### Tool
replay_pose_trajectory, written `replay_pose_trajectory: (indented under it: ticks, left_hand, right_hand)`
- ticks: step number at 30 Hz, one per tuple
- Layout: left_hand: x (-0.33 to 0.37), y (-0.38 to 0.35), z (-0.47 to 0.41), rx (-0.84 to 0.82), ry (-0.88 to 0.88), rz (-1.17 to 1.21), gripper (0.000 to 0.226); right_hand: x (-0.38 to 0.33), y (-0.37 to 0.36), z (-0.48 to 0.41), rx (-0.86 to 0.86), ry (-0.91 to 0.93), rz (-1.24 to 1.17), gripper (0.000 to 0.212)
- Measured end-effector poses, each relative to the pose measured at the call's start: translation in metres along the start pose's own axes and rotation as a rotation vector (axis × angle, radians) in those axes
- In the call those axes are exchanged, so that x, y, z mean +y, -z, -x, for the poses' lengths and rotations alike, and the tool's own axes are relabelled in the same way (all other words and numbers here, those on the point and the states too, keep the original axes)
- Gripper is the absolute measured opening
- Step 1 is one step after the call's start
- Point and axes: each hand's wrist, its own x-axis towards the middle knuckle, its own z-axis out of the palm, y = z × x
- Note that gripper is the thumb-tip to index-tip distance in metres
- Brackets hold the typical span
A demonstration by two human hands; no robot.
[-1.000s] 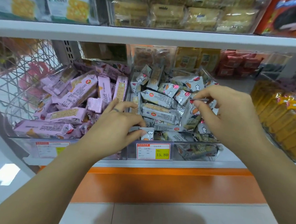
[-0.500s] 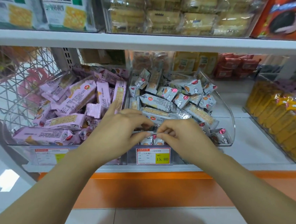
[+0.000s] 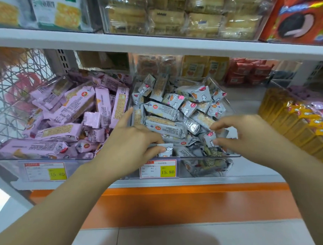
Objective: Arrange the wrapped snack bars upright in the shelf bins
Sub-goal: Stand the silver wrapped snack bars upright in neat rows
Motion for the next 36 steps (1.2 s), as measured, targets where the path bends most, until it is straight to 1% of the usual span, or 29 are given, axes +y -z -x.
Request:
replay_pose_trajectory:
  ticks: [2,4,6,8,12,15,17,19,20,22,25,28,30,32,34,36]
  left_hand:
    - [0.000,-0.001,0.000,0.018,-0.008,-0.001,0.025]
    - [-0.001,-0.001,0.000,0.033,-0.011,-0.006,0.030]
    - [-0.002,-0.002,-0.001,0.049,-0.018,-0.013,0.036]
    - [-0.002,-0.003,0.000,0.059,-0.019,-0.014,0.038]
    - [-0.002,-0.004,0.000,0.050,-0.011,-0.025,0.040]
    - [-0.003,-0.004,-0.001,0.053,-0.009,-0.026,0.040]
    - [-0.003,-0.005,0.000,0.058,-0.010,-0.026,0.040]
    - [-0.003,-0.005,0.000,0.063,-0.014,-0.030,0.040]
    - [-0.003,-0.005,0.000,0.065,-0.017,-0.032,0.040]
    - [-0.003,-0.005,0.000,0.067,-0.022,-0.033,0.039]
    - [-0.003,-0.006,0.000,0.068,-0.028,-0.034,0.038]
    - [-0.004,-0.006,0.000,0.066,-0.031,-0.034,0.037]
    - [-0.004,-0.005,0.000,0.060,-0.033,-0.031,0.037]
    - [-0.004,-0.005,0.000,0.060,-0.038,-0.028,0.037]
    - [-0.003,-0.004,0.000,0.067,-0.044,-0.020,0.035]
    - [-0.002,-0.004,-0.001,0.066,-0.050,-0.015,0.035]
  right_hand:
    - [0.002,-0.009,0.000,0.022,0.013,0.150,0.033]
    - [-0.002,-0.015,0.000,0.066,0.028,0.225,0.042]
    - [-0.006,-0.021,-0.002,0.081,0.006,0.286,0.047]
    - [-0.008,-0.027,-0.004,0.093,-0.013,0.322,0.045]
    - [-0.006,-0.029,-0.004,0.168,-0.059,0.288,0.031]
    - [-0.005,-0.025,-0.001,0.338,-0.059,0.204,0.026]
    - [-0.009,-0.017,0.002,0.440,-0.059,0.141,0.028]
    - [-0.014,-0.007,0.003,0.483,-0.051,0.073,0.035]
    - [-0.018,-0.002,0.004,0.479,-0.040,0.012,0.035]
    - [-0.024,0.005,0.006,0.418,-0.020,-0.161,0.035]
    - [-0.025,0.001,0.006,0.220,0.013,-0.342,0.031]
    - [-0.020,-0.011,0.001,0.036,0.041,-0.381,0.031]
    - [-0.018,-0.017,-0.003,-0.053,0.015,-0.377,0.036]
    - [-0.019,-0.019,-0.007,-0.092,-0.018,-0.423,0.040]
    - [-0.024,-0.020,-0.009,-0.105,-0.014,-0.497,0.041]
    - [-0.028,-0.019,-0.011,-0.117,0.010,-0.475,0.042]
